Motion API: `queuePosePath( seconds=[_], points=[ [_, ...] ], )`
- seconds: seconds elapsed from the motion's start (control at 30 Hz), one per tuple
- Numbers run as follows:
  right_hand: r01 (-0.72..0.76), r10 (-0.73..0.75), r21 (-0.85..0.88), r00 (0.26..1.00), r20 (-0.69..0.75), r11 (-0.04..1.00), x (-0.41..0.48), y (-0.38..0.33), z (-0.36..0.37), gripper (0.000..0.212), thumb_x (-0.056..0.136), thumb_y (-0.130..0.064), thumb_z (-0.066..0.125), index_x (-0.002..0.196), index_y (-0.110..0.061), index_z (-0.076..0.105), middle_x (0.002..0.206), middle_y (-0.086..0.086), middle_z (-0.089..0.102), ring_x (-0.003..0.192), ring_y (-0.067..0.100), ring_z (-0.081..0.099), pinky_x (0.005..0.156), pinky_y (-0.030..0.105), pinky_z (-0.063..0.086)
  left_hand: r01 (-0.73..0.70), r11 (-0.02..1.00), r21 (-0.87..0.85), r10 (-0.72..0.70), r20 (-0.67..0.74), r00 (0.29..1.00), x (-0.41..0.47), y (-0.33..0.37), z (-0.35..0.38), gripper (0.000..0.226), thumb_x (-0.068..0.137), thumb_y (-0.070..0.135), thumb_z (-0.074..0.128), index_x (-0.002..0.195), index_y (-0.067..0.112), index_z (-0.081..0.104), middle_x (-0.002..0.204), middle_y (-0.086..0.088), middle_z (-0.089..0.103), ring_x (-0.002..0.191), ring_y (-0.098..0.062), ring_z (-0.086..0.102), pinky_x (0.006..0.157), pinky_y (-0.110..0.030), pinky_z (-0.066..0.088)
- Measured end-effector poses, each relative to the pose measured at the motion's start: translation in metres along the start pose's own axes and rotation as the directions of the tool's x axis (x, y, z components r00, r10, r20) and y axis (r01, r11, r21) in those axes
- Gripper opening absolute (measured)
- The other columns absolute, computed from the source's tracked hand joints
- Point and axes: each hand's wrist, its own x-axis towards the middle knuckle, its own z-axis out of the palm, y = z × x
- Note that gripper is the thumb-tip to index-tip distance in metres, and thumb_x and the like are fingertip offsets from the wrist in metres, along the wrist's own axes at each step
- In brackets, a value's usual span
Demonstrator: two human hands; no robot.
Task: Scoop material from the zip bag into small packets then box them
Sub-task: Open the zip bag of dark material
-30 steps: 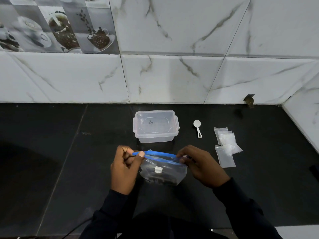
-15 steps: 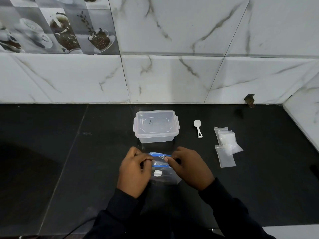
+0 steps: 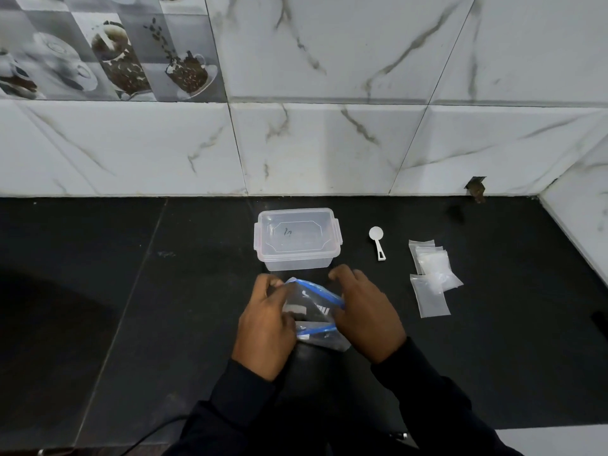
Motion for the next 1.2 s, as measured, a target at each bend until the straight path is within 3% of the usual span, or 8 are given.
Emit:
queuePosePath(
  seconds=[0.13, 0.37, 0.5, 0.63, 0.87, 0.93, 1.03, 1.2],
  points=[
    [-0.112, 0.112, 0.031, 0.994, 0.001, 0.993, 0.01, 0.007, -0.004, 0.014, 0.08, -0.009, 0.058, 0.084, -0.018, 0.067, 0.089, -0.003, 0.054, 0.08, 0.016, 0.056, 0.067, 0.026, 0.039, 0.037, 0.995, -0.089, -0.043, -0.074, 0.996, -0.001, 0.002, -0.002, 0.038, 0.074, -0.003, 0.061, 0.094, 0.029, 0.058, 0.101, 0.014, 0.042, 0.079, -0.002, 0.052, 0.064, -0.008, 0.037],
    [-0.061, 0.085, 0.237, 0.992, -0.091, 0.97, 0.009, 0.008, 0.008, 0.009, 0.076, -0.013, 0.075, 0.082, -0.02, 0.073, 0.086, -0.005, 0.058, 0.076, 0.006, 0.059, 0.07, 0.023, 0.05, 0.447, 0.871, -0.205, -0.449, 0.038, 0.893, 0.006, -0.026, -0.002, 0.013, 0.078, 0.023, 0.07, 0.078, 0.023, 0.057, 0.063, 0.002, 0.066, 0.058, -0.017, 0.067, 0.062, -0.036, 0.057],
    [-0.016, 0.031, 0.15, 0.994, -0.102, 0.989, -0.003, 0.012, 0.019, 0.007, 0.079, -0.019, 0.072, 0.085, -0.021, 0.069, 0.09, -0.005, 0.055, 0.078, 0.011, 0.057, 0.068, 0.029, 0.05, 0.596, 0.402, -0.695, -0.559, 0.329, 0.761, 0.007, -0.025, -0.004, 0.016, 0.087, -0.003, 0.063, 0.073, 0.003, 0.065, 0.062, -0.012, 0.069, 0.056, -0.02, 0.069, 0.058, -0.03, 0.059],
    [-0.061, 0.069, 0.092, 0.994, -0.088, 0.994, -0.006, 0.015, 0.033, 0.004, 0.082, -0.017, 0.064, 0.081, -0.02, 0.065, 0.084, -0.004, 0.059, 0.076, 0.017, 0.06, 0.069, 0.038, 0.051, 0.652, -0.125, -0.748, -0.478, 0.621, 0.621, 0.011, -0.021, -0.001, 0.015, 0.09, -0.006, 0.052, 0.082, 0.005, 0.059, 0.07, -0.014, 0.073, 0.066, -0.021, 0.074, 0.074, -0.037, 0.059],
    [-0.215, 0.281, 0.39, 0.952, -0.121, 0.896, 0.007, 0.029, 0.037, 0.018, 0.077, 0.0, 0.061, 0.071, -0.017, 0.068, 0.068, -0.005, 0.067, 0.067, 0.011, 0.063, 0.064, 0.027, 0.052, 0.794, -0.273, -0.543, -0.328, 0.828, 0.454, 0.005, -0.024, 0.012, 0.01, 0.082, -0.007, 0.053, 0.08, -0.002, 0.062, 0.062, -0.012, 0.068, 0.055, -0.019, 0.07, 0.056, -0.033, 0.059],
    [-0.279, 0.373, 0.576, 0.927, -0.048, 0.768, 0.01, 0.034, 0.035, 0.019, 0.08, 0.0, 0.064, 0.067, -0.012, 0.07, 0.062, -0.001, 0.067, 0.057, 0.013, 0.06, 0.057, 0.029, 0.052, 0.823, -0.247, -0.511, -0.233, 0.856, 0.462, 0.002, -0.025, 0.012, 0.011, 0.073, -0.003, 0.059, 0.08, -0.001, 0.067, 0.066, -0.012, 0.067, 0.059, -0.02, 0.069, 0.06, -0.032, 0.059],
    [-0.454, 0.473, 0.868, 0.821, 0.32, 0.201, 0.013, 0.028, 0.03, 0.018, 0.086, 0.01, 0.056, 0.076, 0.001, 0.068, 0.061, 0.013, 0.063, 0.053, 0.019, 0.058, 0.046, 0.024, 0.05, 0.793, -0.301, -0.53, -0.192, 0.848, 0.494, 0.0, -0.03, 0.018, 0.009, 0.077, 0.007, 0.06, 0.081, 0.003, 0.067, 0.072, -0.011, 0.059, 0.064, -0.022, 0.063, 0.062, -0.033, 0.057],
    [-0.646, 0.312, 0.638, 0.558, 0.769, -0.418, 0.018, 0.017, 0.019, 0.017, 0.093, 0.004, 0.053, 0.082, 0.008, 0.065, 0.076, 0.021, 0.067, 0.058, 0.028, 0.068, 0.05, 0.036, 0.059, 0.713, -0.296, -0.636, -0.332, 0.768, 0.548, 0.003, -0.03, 0.033, 0.018, 0.082, 0.016, 0.06, 0.091, 0.005, 0.07, 0.082, -0.015, 0.071, 0.065, -0.022, 0.067, 0.058, -0.031, 0.055]
  ],
)
